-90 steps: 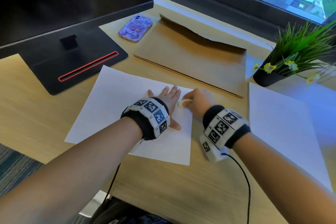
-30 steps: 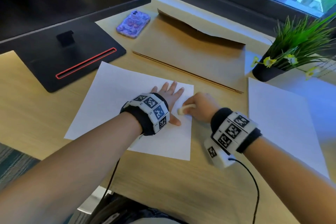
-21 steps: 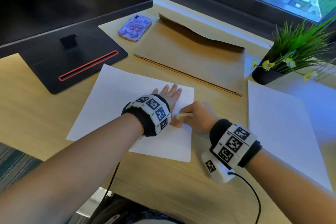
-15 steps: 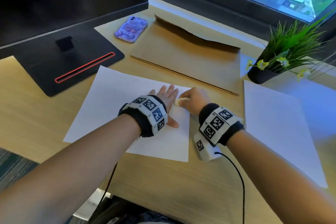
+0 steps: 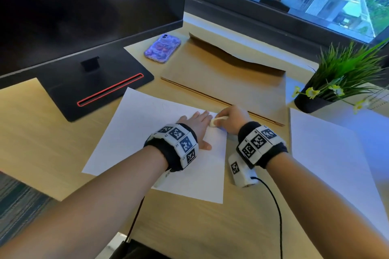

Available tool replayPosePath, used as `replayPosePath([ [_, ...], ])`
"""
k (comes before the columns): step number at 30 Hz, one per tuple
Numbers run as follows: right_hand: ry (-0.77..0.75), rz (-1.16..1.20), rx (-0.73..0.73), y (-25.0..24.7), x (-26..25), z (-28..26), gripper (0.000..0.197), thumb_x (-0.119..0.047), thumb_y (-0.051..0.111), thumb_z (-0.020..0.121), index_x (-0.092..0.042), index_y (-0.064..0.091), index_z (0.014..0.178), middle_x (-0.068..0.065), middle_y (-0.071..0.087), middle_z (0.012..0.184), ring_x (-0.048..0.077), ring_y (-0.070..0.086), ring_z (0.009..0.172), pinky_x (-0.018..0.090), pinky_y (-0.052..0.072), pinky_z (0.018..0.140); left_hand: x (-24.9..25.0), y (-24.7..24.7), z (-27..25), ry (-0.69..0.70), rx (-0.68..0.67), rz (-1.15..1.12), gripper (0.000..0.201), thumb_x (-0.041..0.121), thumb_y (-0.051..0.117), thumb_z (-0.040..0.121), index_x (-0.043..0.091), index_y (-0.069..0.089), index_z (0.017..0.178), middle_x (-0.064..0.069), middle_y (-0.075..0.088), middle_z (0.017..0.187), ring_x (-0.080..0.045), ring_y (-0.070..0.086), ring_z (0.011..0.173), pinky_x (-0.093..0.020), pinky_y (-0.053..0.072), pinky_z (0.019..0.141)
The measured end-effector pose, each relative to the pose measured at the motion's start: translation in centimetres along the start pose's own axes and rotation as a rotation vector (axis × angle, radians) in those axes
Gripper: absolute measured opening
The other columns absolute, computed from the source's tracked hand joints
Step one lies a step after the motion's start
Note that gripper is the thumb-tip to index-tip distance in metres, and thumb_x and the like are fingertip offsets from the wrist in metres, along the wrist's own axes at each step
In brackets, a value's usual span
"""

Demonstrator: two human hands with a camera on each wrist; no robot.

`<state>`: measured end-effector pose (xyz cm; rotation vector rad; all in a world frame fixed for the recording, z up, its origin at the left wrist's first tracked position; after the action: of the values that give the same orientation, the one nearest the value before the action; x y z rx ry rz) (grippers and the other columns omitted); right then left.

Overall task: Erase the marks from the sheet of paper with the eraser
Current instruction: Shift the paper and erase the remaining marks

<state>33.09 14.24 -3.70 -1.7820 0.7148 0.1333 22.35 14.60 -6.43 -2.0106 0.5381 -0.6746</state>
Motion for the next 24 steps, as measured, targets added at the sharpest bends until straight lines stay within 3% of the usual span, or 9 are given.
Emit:
replayPosePath([
  [3,0.026,0.038,0.043,-0.1,-0.1,1.2,0.027,-0.019,0.062,0.09,-0.01,0.065,0.115,0.009,0.062,0.119,0.019,0.057,0.103,0.022,0.043,0.079,-0.4,-0.1,0.2,-0.012,0.021,-0.019,0.095,0.047,0.062,0.085,0.01,0.003,0.149,-0.003,-0.004,0.158,-0.017,0.004,0.145,-0.044,0.015,0.115],
  [7,0.033,0.047,0.122,0.0,0.1,1.9,0.024,-0.016,0.06,0.09,-0.012,0.067,0.113,0.01,0.064,0.112,0.015,0.053,0.087,0.023,0.045,0.074,-0.8,0.1,0.6,-0.048,-0.046,-0.002,0.105,0.052,0.061,0.083,0.01,-0.008,0.15,-0.004,-0.014,0.158,-0.022,-0.005,0.146,-0.047,0.008,0.115],
  [13,0.006,-0.033,0.129,-0.3,-0.9,1.9,0.024,-0.014,0.055,0.094,-0.009,0.064,0.115,0.013,0.064,0.113,0.022,0.06,0.094,0.026,0.046,0.076,-1.0,0.3,0.7,-0.064,-0.086,-0.029,0.109,0.053,0.062,0.082,0.012,-0.014,0.149,-0.003,-0.02,0.157,-0.022,-0.01,0.146,-0.048,0.002,0.116],
  [19,-0.085,-0.29,-0.087,0.9,-0.4,0.9,0.021,-0.017,0.054,0.093,-0.014,0.068,0.109,0.003,0.065,0.104,0.014,0.056,0.083,0.022,0.044,0.072,-0.9,0.5,0.8,-0.07,-0.102,-0.033,0.11,0.052,0.063,0.082,0.012,-0.014,0.149,-0.002,-0.021,0.156,-0.022,-0.01,0.146,-0.049,0.003,0.116],
  [24,-0.049,-0.191,0.049,-0.5,-1.2,2.5,0.024,-0.016,0.055,0.093,-0.012,0.066,0.115,0.008,0.061,0.118,0.019,0.057,0.101,0.021,0.041,0.077,-0.9,0.2,0.7,-0.071,-0.101,-0.027,0.111,0.05,0.066,0.081,0.013,-0.014,0.149,-0.002,-0.021,0.156,-0.022,-0.011,0.145,-0.051,0.003,0.116],
])
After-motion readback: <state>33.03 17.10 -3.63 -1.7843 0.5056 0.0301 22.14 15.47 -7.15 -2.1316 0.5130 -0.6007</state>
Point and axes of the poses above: each hand's wrist, its own z-axis towards the middle knuckle, its own y-axis out of the palm, x = y × z, the point moved 6 cm from there along z, towards the middle knuckle
